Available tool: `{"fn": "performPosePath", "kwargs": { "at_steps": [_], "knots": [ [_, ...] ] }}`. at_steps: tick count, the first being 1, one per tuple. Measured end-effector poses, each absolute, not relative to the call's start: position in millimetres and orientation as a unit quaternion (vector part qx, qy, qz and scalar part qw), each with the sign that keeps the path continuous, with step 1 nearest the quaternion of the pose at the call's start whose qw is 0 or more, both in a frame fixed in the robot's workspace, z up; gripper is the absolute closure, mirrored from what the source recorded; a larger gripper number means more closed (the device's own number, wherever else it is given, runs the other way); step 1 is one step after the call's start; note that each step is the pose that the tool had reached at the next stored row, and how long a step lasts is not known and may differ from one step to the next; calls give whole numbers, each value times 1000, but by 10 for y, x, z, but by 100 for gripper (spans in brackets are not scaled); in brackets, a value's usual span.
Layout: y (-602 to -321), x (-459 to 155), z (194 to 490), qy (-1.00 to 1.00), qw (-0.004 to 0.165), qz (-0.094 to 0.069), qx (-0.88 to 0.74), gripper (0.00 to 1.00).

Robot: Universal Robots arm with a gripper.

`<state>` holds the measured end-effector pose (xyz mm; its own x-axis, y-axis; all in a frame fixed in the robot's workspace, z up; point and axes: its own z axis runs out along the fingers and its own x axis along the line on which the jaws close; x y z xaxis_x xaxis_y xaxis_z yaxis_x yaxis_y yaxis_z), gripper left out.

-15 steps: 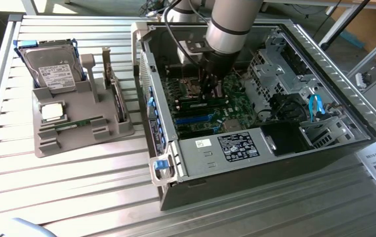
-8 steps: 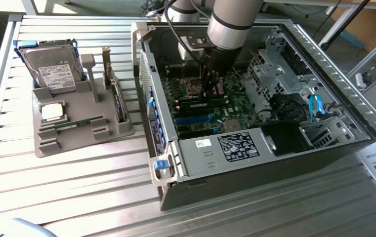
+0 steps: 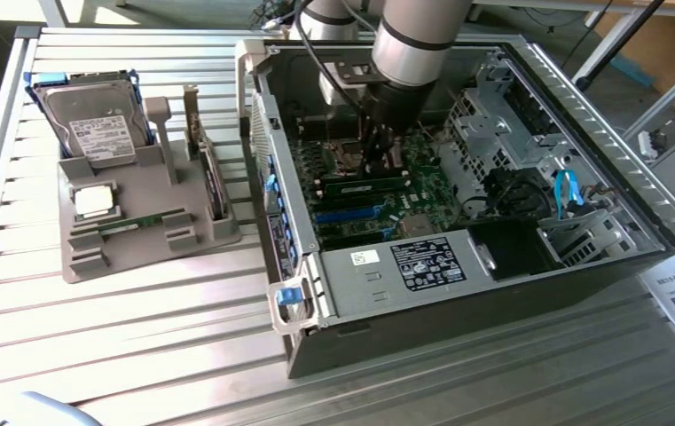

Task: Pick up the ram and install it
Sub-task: 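Press down the ram until it locks into place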

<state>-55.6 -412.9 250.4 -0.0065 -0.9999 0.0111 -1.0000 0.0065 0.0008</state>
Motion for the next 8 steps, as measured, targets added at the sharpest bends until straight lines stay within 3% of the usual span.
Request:
{"fn": "performPosePath", "kwargs": {
  "at_steps": [8],
  "knots": [
    [-4129, -709, 2501, -709, 4, 4, 705, 90]
  ]
}}
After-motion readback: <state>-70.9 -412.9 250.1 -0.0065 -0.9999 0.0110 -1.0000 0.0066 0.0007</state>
